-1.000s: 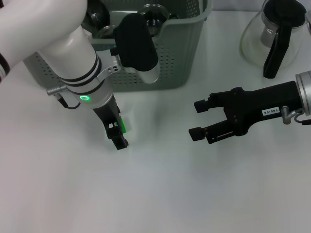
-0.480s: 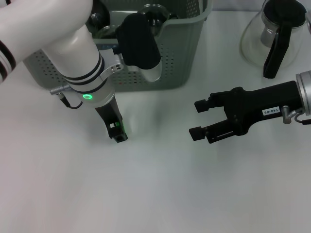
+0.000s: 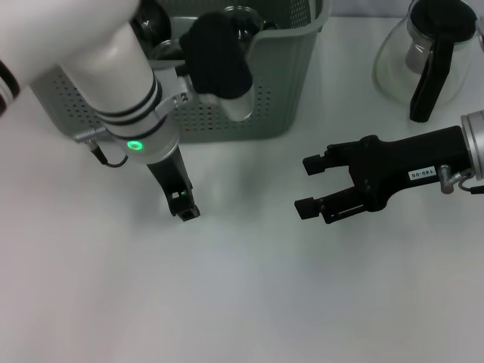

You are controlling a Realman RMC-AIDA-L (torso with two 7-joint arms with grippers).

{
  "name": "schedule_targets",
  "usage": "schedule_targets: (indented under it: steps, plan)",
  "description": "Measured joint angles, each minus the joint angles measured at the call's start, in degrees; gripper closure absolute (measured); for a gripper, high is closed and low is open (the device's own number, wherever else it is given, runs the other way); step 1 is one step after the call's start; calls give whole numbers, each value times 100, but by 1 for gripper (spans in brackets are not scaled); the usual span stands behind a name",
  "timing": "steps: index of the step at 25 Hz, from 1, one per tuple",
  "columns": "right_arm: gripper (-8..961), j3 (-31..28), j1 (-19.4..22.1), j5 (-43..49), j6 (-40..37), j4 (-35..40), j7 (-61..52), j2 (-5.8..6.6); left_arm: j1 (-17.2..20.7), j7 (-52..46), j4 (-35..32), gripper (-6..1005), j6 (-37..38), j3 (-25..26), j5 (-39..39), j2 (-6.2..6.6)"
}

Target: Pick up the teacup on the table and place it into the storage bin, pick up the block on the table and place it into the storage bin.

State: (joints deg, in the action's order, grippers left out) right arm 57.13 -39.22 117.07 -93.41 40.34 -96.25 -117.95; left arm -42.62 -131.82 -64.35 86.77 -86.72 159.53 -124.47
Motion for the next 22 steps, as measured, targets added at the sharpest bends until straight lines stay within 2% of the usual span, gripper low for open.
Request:
schedule_targets:
  steps: [2,4,5,9,12,15,17,22]
  plan:
    - [12,0,1,10,-1,-14,8,0,-5,-3,-334,585,498,206,-79,0]
    - [12,0,5,24,-1,-38,11,2,-51,-8,-768,584,1107,604,-159,8]
    - [12,0,7,27,-2,-56,13,14,-146,-7,-1000,584,1572,970,-222,15]
    - [12,0,12,30,-13,-89,30,51,-600,50,-1200,582,2582,2137,-341,80]
    - [12,0,11,29,-11,-91,68,51,-901,59,-1238,580,2783,2736,-390,206]
    - [12,0,-11,29,-30,-93,75,49,-1163,76,-1214,578,2941,3310,-628,411]
    - [12,0,-36,28,-44,-95,60,51,-1357,58,-1088,577,3056,3624,-851,618]
    - [12,0,-58,20,-71,-97,39,55,-1692,16,-739,575,2996,4263,-1139,1233]
